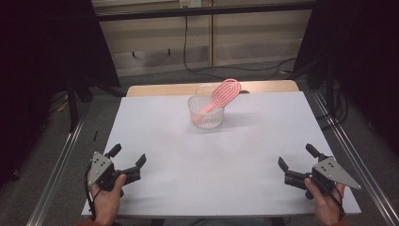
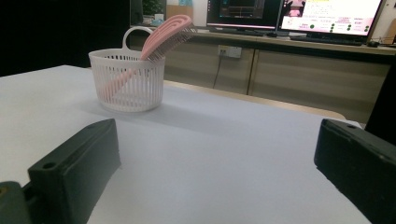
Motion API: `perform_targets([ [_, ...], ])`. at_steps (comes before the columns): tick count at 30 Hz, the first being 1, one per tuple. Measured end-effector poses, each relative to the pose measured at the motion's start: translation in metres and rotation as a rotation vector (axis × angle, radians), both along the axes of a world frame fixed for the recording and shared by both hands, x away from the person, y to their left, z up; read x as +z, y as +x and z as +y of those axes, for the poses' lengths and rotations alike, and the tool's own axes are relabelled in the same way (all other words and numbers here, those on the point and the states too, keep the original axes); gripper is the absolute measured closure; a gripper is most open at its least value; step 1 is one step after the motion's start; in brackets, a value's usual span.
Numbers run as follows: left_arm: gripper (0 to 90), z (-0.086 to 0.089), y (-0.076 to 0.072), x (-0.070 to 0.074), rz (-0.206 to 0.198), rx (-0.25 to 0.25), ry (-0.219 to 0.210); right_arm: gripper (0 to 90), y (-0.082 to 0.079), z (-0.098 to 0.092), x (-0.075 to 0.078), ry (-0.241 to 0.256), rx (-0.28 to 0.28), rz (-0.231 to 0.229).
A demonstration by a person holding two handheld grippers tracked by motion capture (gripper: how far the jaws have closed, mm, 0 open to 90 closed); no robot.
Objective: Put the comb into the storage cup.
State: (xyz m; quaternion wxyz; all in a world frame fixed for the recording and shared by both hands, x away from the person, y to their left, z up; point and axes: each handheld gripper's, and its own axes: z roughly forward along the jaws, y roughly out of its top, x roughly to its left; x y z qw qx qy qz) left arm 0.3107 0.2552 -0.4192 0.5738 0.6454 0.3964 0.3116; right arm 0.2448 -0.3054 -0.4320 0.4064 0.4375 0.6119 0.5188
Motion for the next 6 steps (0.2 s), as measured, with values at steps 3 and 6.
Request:
perform_targets([
  [3,2.6,-0.0003,-0.0009,0.0019,-0.022,0.013,0.005,0.0,0.0007,0.0002,-0.0002,0.003,0.0,-0.003],
  [6,2.6,-0.0019,-0.0014,0.0038,-0.017,-0.014,-0.017,0.0,0.0005,0.0002,-0.0001,0.003,-0.003,0.0],
])
